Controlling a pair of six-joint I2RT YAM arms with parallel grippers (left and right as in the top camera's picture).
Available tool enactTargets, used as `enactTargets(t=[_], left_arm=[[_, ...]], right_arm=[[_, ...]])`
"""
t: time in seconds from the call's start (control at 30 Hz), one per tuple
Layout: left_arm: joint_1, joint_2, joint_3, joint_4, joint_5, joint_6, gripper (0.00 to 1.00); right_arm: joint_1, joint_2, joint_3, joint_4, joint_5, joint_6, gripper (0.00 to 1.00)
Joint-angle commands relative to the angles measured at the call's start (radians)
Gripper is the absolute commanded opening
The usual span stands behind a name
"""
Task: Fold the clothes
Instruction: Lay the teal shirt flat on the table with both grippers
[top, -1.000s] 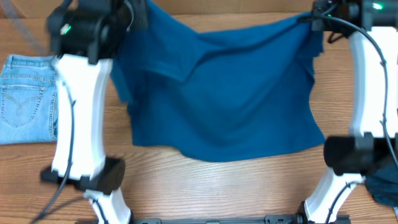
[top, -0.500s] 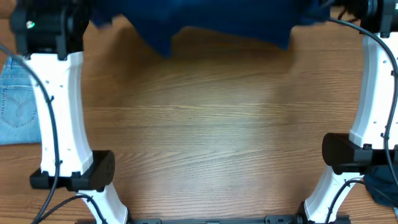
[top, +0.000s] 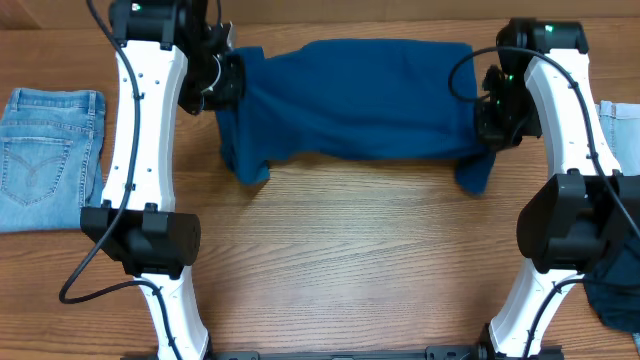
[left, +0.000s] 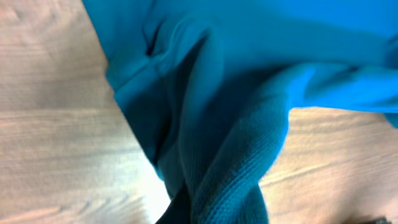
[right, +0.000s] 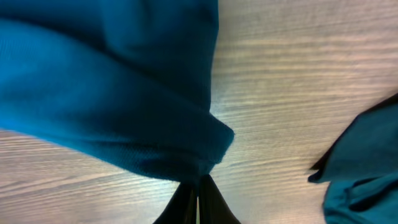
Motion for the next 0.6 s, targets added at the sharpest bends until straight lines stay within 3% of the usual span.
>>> enactTargets(t=[0.0,0.27,0.43,0.57], left_arm=[[-0.025,-0.002,-0.14,-0.005,0.007,0.02,0.04],[-0.119,-0.002,-0.411,-0.005,0.007,0.029,0.04],[-0.145,-0.009,-0.51,-0.005,-0.003,0.044,0.04],[-0.142,-0.015,-0.547,-0.005,-0.105,0.034,0.04]], right_arm=[[-0.023,-0.015,-0.055,-0.005,-0.022,0.05,0.04],[-0.025,-0.018,-0.238,-0.006,-0.075,0.057,0.04],[-0.025,-0.018,-0.315,-0.006,0.0,0.129,0.04],[-0.025,-0.018,-0.314,0.013,0.141,0.214,0.05]])
